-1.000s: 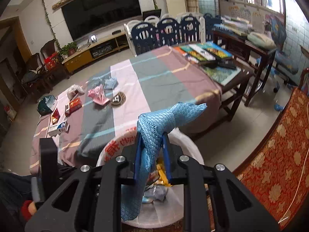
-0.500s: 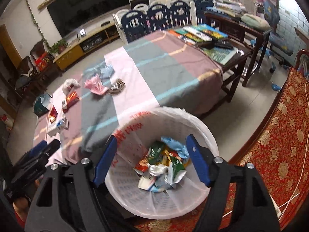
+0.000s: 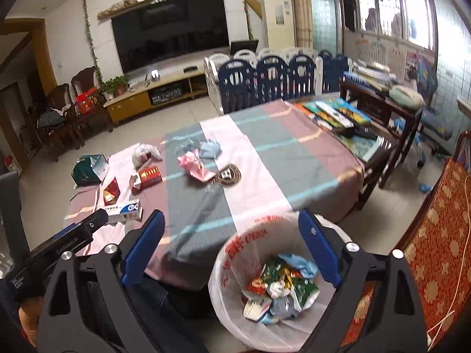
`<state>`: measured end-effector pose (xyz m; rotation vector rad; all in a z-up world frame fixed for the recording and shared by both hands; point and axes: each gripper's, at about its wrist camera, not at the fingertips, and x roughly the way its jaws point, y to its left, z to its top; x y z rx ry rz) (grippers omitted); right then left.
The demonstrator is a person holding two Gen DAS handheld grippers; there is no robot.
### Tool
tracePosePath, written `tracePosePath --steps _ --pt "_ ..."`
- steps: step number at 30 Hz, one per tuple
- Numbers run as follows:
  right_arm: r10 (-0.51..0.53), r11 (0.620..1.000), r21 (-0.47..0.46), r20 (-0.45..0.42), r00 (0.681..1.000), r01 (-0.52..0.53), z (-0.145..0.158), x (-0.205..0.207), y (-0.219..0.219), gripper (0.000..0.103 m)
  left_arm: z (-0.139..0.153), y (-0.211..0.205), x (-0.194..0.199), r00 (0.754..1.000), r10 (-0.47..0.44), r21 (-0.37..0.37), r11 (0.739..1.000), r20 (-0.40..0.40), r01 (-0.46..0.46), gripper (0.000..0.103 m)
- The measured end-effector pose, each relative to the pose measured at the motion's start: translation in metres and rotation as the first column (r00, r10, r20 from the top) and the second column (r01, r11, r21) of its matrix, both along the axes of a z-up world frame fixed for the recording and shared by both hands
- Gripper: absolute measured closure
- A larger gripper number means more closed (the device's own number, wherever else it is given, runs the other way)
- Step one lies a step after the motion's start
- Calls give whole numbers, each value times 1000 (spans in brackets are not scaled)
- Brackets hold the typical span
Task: Collect trash
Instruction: 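Move both grippers back over the table toward the boxes, then grasp the white ointment box with the left gripper while the right gripper grasps the red cigarette box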
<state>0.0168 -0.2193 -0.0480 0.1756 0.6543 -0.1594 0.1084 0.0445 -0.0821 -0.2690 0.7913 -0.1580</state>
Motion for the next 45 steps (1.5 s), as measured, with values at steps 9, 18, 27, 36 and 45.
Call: tracePosePath --steps 9,18,27,36,45 --pt "26 975 -224 93 995 -4 -4 9 47 4 -13 46 13 976 199 -46 978 -89 -203 10" --pt "70 997 -32 -60 996 -72 -33 32 28 4 -23 53 17 962 247 -8 968 -118 -250 10" --pt "144 988 71 -102 984 -137 -54 84 32 4 -38 71 28 927 352 78 936 -134 -344 10" --pt "316 946 123 -148 937 -300 -81 181 93 4 -39 94 30 889 440 54 898 -124 -436 10" --pt "454 891 138 -242 857 -433 -127 267 159 4 -50 103 41 860 490 95 872 -144 -481 10"
